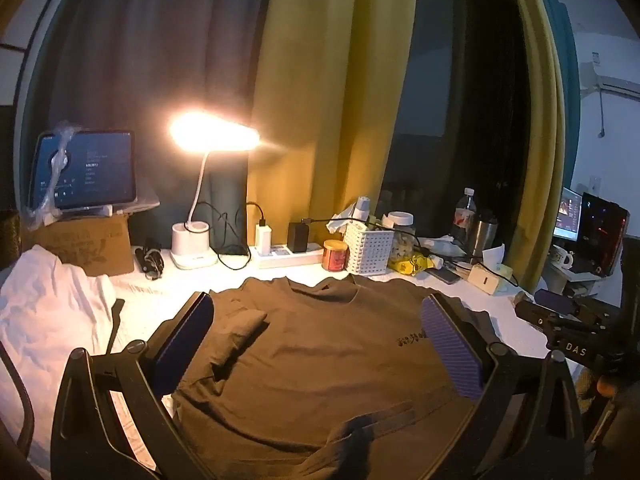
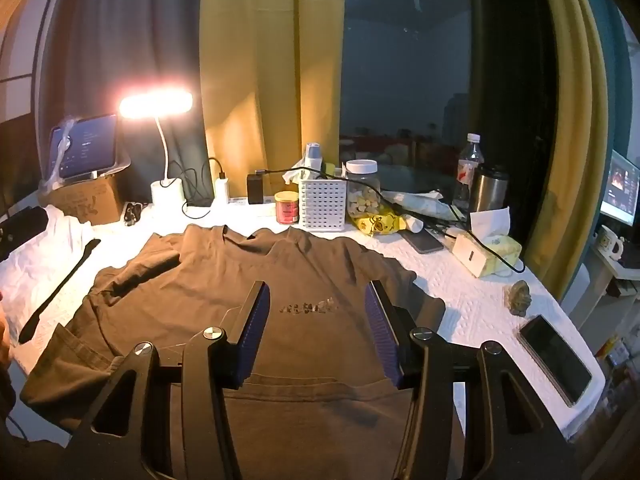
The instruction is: Fold small clothes
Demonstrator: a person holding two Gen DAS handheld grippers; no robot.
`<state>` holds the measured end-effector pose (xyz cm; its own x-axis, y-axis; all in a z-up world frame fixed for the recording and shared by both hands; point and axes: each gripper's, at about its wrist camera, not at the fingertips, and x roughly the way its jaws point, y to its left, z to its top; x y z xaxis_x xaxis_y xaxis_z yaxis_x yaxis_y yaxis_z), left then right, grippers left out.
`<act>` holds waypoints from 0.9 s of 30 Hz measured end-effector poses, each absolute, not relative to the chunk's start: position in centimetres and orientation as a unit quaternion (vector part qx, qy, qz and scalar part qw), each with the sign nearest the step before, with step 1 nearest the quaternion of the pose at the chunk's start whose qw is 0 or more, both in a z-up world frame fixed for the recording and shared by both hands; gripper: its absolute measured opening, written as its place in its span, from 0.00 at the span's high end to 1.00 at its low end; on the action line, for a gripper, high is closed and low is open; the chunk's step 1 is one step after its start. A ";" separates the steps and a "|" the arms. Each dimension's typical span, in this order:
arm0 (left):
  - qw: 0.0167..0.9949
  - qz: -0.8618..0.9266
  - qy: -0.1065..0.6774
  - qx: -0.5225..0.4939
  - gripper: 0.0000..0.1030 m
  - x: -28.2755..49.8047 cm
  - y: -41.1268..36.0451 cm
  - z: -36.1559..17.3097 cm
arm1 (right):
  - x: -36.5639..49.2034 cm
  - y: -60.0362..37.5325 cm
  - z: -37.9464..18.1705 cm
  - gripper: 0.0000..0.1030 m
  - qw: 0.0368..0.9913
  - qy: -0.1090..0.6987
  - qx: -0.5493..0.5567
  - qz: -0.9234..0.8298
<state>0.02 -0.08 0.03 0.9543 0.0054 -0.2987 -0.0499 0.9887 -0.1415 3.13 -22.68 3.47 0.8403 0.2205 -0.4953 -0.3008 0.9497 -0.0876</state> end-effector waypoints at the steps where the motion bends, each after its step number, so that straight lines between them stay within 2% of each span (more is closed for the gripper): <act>1: 0.986 0.014 0.148 -0.071 0.01 0.0 -0.1 0.1 | 3.1 -22.6 3.4 0.49 0.955 0.248 -0.079 0.139; 27: 0.987 0.008 0.146 -0.069 0.01 -0.1 -0.4 0.4 | 2.8 -22.0 3.8 0.49 0.957 0.244 -0.087 0.134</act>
